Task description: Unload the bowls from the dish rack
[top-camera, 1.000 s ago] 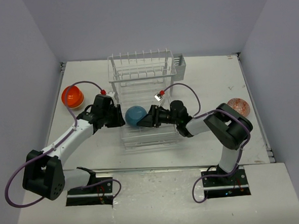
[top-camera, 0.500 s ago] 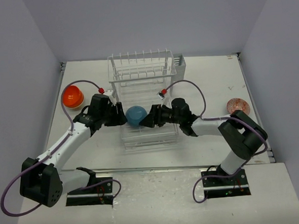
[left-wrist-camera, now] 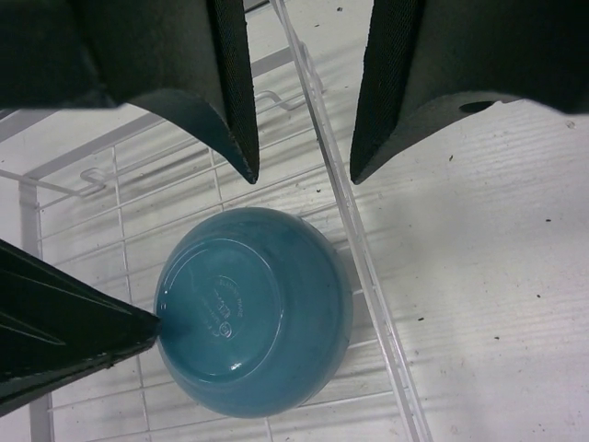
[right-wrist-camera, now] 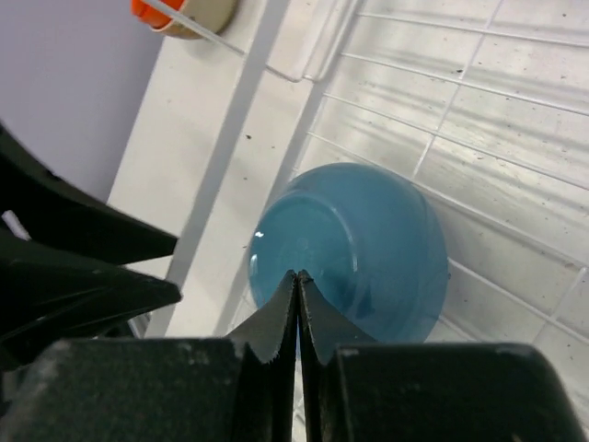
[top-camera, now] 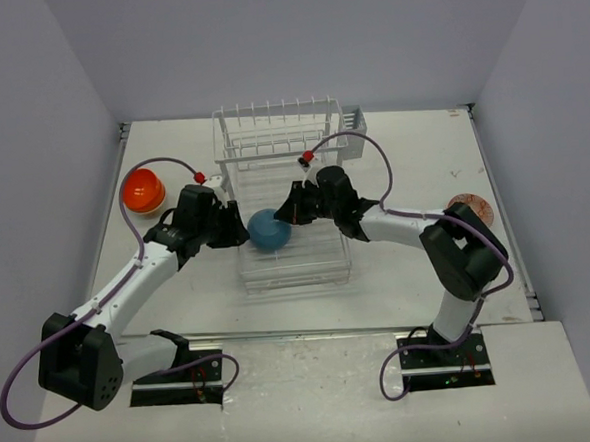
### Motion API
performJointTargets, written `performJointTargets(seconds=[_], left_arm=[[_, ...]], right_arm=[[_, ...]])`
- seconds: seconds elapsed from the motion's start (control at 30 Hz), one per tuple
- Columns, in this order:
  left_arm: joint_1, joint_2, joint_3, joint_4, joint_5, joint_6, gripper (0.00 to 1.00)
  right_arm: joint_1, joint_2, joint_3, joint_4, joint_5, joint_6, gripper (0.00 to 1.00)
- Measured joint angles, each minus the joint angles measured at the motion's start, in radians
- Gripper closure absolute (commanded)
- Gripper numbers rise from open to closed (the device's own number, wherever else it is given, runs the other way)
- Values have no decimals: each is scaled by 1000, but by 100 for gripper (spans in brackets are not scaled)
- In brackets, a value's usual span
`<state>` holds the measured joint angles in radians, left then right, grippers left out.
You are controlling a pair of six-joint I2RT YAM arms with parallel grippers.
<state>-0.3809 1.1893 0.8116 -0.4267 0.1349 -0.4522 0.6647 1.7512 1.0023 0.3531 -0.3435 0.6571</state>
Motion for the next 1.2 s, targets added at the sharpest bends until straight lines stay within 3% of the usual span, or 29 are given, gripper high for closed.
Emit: performJointTargets(seconds=[0.4,0.77,1.2], left_arm=[[0,1,0,0,-6,-1,59],[0,10,0,0,-22,-12,33],[0,42,0,-1,-30,-17,31]], right_arm=[[-16,86,56,-11,38,1,100],[-12,57,-5,29,-22,11,100],[66,-17,-71,-22,-72,-3,100]])
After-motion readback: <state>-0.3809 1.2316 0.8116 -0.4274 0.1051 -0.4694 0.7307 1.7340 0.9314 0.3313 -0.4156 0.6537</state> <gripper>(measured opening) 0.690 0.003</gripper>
